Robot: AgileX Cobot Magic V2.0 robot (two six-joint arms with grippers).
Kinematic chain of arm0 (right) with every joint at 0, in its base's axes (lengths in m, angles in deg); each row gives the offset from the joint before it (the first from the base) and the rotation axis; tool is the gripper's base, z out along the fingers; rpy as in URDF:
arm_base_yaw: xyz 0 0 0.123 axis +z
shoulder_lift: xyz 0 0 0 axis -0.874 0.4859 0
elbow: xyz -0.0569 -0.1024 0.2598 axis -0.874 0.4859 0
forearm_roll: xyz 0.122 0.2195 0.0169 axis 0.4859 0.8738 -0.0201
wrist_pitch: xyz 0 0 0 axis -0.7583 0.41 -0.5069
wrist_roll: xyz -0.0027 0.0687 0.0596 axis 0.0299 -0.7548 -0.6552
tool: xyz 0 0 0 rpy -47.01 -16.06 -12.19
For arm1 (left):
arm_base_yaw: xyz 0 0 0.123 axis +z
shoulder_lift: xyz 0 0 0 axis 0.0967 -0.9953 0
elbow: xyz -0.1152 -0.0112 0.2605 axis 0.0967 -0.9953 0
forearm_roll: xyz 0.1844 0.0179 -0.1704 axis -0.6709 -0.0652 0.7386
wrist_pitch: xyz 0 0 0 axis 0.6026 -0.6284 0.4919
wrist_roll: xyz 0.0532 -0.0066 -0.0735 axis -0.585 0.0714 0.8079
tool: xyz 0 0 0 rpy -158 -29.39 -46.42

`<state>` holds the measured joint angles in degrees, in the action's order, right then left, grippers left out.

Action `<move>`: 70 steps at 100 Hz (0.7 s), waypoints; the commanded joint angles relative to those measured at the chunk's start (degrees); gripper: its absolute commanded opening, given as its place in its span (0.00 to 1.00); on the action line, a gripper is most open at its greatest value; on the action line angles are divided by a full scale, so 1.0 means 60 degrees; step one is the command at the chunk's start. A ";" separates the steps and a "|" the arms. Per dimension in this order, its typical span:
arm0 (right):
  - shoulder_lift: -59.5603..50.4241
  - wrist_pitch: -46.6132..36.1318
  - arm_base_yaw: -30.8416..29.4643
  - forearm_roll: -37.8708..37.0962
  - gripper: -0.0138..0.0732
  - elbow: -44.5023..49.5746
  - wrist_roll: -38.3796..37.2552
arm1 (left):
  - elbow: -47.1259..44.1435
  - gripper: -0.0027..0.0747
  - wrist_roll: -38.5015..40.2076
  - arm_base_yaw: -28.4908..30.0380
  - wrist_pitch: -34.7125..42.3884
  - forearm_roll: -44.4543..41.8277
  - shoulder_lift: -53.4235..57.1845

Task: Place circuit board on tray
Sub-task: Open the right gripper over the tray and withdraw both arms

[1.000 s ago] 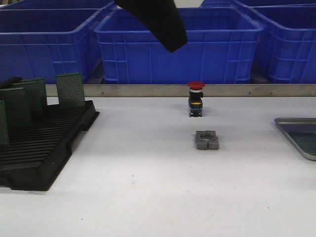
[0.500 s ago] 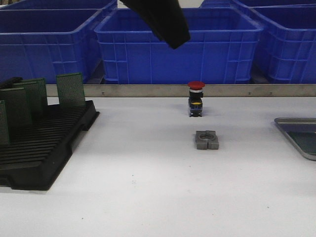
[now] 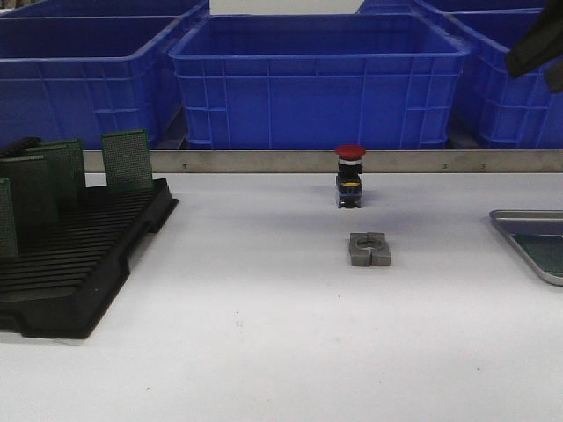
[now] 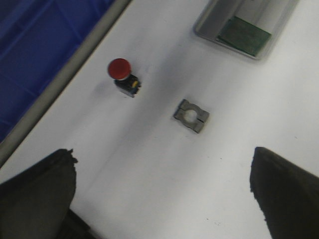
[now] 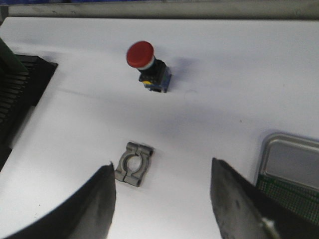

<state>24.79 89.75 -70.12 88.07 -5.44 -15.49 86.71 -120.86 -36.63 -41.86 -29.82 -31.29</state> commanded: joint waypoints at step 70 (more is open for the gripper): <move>-0.7386 -0.5025 0.1445 0.0444 0.67 0.4191 0.1407 | -0.8625 0.87 0.1339 0.3626 0.5653 0.0422 0.9076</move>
<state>-13.48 64.10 -61.48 89.31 17.87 -7.92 36.92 -113.48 -16.02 -14.13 -28.60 19.21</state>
